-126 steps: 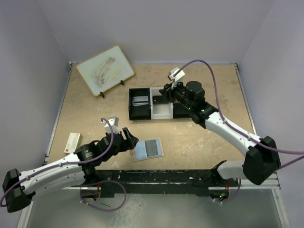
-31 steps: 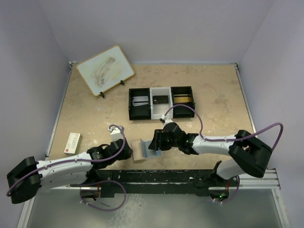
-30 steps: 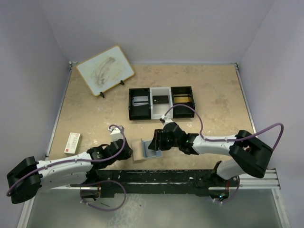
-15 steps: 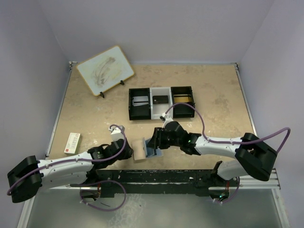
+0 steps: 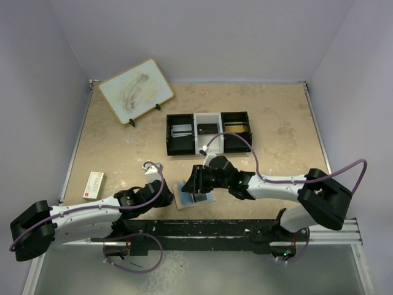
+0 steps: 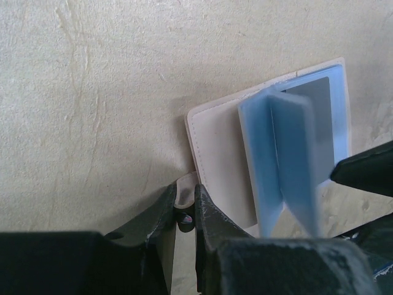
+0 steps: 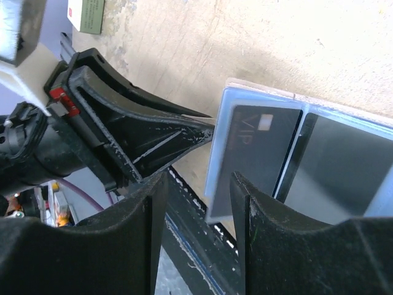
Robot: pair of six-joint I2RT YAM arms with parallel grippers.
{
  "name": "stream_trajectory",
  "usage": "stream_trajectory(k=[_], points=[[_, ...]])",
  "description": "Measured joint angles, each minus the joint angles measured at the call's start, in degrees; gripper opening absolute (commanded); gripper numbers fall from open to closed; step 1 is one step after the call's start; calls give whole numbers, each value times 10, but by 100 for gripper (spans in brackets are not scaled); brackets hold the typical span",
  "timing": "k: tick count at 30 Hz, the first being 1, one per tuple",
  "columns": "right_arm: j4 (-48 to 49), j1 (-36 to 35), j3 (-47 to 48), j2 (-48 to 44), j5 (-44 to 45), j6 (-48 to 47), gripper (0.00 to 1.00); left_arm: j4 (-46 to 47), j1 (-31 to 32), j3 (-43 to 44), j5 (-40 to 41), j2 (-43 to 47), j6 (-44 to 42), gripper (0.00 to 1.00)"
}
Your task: Take the credit cards out of the card holder
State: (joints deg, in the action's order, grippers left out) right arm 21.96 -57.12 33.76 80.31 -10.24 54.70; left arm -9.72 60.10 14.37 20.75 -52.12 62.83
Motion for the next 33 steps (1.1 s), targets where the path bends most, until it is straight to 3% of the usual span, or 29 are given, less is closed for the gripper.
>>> stream_trajectory(k=[5,10,16,20,29,33], points=[[43,0,1,56,-27,8,49,4,1,0,0,0,0,1],[56,0,8,86,-45,12,50,1,5,0,2,7,2,13],[6,0,27,26,-19,-3,51,-32,7,1,17,55,7,32],[-28,0,30,-13,16,-16,51,-69,8,19,33,83,10,38],[-44,1,26,5,17,-28,47,-87,12,81,46,104,11,40],[-31,1,14,27,9,-28,45,-58,15,83,29,99,10,36]])
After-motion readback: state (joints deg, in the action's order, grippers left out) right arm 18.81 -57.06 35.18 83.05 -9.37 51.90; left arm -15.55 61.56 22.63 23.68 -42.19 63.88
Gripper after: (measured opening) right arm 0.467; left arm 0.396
